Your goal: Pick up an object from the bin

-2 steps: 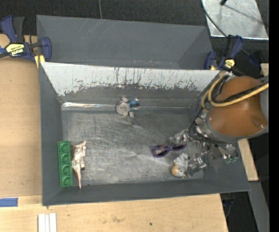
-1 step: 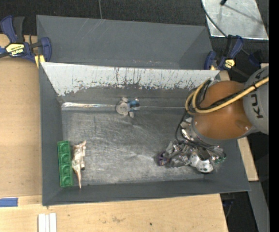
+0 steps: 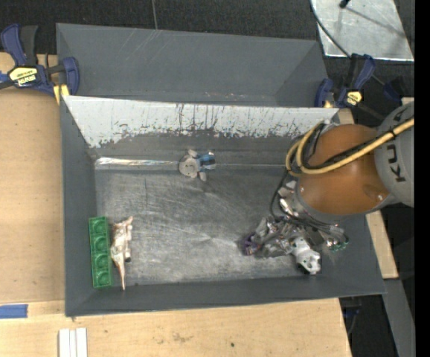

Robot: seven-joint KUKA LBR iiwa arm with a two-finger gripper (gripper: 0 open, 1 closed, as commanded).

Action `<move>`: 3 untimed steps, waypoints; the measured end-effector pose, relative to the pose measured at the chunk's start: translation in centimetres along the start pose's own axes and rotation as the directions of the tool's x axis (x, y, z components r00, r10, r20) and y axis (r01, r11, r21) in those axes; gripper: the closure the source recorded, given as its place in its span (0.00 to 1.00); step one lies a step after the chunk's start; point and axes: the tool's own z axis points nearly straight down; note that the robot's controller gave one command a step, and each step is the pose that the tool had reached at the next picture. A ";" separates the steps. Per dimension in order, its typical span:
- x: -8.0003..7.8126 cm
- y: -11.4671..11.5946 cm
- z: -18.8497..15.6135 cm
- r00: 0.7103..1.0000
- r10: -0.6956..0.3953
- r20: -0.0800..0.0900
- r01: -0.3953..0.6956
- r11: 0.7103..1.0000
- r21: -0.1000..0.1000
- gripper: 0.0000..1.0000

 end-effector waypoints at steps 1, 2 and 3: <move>0.5 -0.4 -3.2 1.000 0.003 -0.008 -0.003 1.000 -0.005 1.00; -0.6 -1.5 -6.3 1.000 0.008 0.009 -0.009 1.000 0.006 1.00; 1.3 -2.2 -22.4 1.000 0.000 0.002 0.000 1.000 0.001 1.00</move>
Offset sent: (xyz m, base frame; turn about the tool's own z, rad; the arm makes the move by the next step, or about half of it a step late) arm 0.0347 -0.0141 -0.0040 0.0064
